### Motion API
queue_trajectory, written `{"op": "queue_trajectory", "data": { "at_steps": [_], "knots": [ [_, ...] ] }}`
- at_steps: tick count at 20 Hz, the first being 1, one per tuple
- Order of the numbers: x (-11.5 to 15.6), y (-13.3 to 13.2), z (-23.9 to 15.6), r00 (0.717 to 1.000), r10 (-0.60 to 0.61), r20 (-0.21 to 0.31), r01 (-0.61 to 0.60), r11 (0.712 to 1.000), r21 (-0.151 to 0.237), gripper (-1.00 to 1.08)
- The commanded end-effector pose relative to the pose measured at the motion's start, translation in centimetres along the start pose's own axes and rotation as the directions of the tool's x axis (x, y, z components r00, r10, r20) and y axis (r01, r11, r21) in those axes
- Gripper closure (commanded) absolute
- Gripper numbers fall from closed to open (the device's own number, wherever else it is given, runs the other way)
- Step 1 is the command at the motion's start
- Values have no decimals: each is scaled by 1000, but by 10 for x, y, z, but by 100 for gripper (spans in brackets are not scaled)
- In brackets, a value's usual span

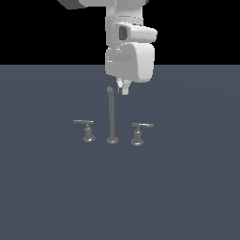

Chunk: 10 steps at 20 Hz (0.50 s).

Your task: Turn on the faucet by rotating a designated handle.

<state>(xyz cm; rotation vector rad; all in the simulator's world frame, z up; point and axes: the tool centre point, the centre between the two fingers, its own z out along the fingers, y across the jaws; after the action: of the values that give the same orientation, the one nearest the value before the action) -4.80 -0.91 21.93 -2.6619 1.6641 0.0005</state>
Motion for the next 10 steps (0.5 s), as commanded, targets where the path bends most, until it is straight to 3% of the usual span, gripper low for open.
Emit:
{"op": "queue_trajectory", "data": {
  "at_steps": [1, 10],
  "knots": [
    [12, -6, 16, 998, 67, -1, -67, 998, 0, 108],
    [62, -19, 75, 950, 313, -4, -313, 950, -1, 108]
  ]
}}
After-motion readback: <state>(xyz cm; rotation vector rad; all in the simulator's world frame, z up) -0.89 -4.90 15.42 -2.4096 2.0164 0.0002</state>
